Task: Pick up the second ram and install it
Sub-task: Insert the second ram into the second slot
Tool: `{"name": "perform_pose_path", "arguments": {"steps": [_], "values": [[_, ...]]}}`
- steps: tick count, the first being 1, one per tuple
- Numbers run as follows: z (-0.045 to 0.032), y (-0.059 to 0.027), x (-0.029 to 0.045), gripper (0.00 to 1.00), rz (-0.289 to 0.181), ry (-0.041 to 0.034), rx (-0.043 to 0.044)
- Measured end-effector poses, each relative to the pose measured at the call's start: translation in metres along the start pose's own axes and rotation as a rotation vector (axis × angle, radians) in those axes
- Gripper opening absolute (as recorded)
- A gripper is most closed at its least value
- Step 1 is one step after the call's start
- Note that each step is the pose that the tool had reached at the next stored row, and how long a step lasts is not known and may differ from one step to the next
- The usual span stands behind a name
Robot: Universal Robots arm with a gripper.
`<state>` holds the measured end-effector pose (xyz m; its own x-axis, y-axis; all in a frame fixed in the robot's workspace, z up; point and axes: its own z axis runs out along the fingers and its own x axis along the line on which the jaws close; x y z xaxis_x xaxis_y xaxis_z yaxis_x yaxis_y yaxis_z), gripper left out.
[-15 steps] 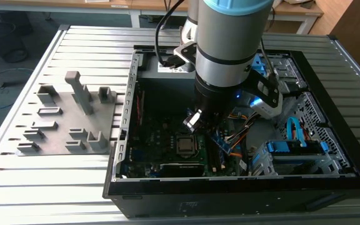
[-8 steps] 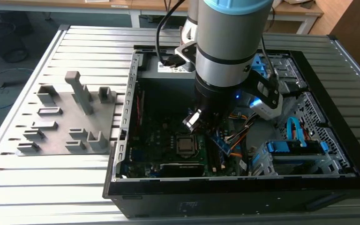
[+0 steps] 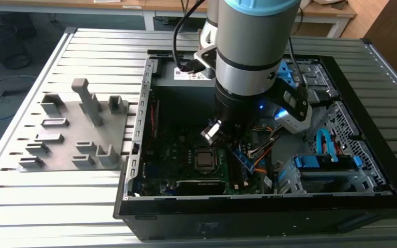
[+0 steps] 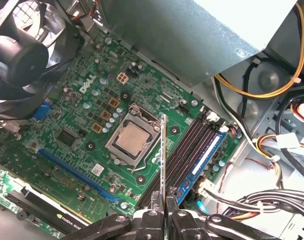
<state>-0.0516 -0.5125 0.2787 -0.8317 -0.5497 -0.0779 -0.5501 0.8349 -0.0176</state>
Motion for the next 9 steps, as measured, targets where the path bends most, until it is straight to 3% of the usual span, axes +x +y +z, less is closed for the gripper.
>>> {"name": "perform_pose_path", "arguments": {"steps": [9], "values": [[0.0, 0.0, 0.0, 0.14, 0.035, 0.0029, 0.0061]]}}
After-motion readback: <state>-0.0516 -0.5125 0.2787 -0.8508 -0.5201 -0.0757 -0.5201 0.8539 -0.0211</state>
